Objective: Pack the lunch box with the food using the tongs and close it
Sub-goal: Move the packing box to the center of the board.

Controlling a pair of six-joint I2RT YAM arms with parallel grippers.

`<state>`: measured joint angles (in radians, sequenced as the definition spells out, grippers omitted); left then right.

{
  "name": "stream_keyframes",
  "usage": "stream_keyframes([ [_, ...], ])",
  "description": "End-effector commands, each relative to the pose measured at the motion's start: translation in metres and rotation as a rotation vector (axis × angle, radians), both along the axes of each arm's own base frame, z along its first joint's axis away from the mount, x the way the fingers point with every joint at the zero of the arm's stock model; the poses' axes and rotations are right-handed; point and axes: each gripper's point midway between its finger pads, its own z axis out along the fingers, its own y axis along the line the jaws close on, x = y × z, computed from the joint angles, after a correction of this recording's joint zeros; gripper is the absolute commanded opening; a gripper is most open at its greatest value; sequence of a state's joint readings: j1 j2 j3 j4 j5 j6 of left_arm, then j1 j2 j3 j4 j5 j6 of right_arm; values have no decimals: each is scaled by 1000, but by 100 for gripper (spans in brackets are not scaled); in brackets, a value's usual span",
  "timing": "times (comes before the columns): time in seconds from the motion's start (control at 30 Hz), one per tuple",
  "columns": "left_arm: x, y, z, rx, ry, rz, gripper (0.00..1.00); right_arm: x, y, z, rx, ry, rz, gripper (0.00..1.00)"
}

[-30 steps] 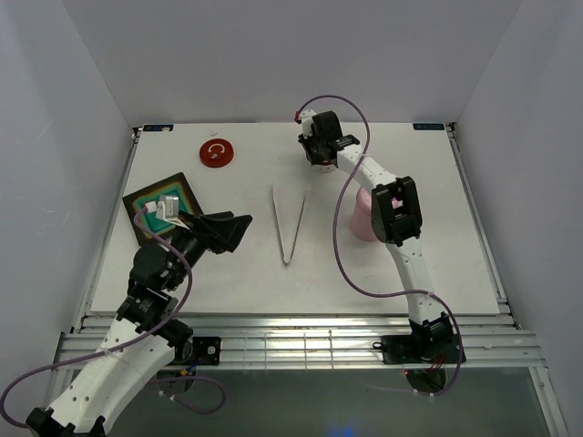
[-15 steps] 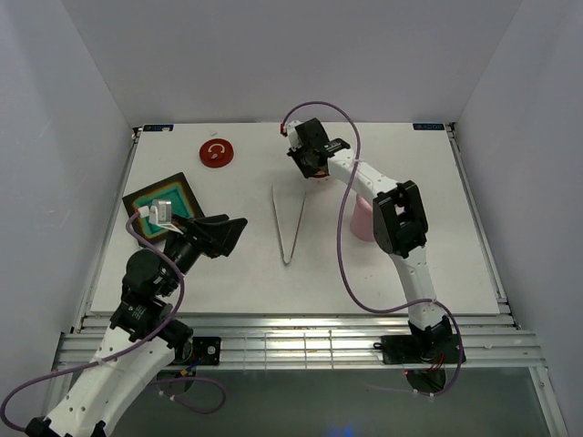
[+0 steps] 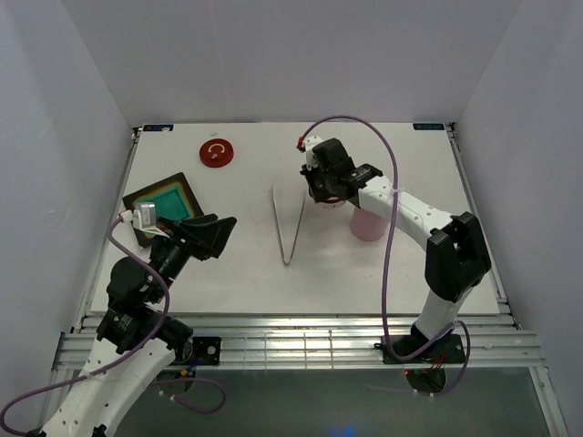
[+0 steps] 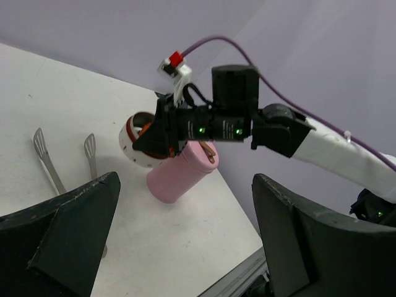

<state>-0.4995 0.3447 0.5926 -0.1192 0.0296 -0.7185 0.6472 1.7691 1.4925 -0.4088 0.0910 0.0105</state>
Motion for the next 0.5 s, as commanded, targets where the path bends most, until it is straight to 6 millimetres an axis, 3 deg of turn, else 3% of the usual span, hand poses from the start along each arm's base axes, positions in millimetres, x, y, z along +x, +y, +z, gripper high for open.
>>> stream_keyframes([
  [0.0,-12,9,23,-17,-49,14,98,-20,25,5,109,-32,33,8],
  [0.1,-12,19,25,-24,-43,59,98,-37,36,-9,95,0,62,8],
  [0.23,-16,21,27,-25,-44,59,98,-56,39,-43,57,52,65,8],
  [0.37,-14,14,28,3,-37,32,98,-64,37,-56,31,46,54,8],
  [0.47,0,7,17,42,16,34,97,-70,34,-66,33,68,52,8],
])
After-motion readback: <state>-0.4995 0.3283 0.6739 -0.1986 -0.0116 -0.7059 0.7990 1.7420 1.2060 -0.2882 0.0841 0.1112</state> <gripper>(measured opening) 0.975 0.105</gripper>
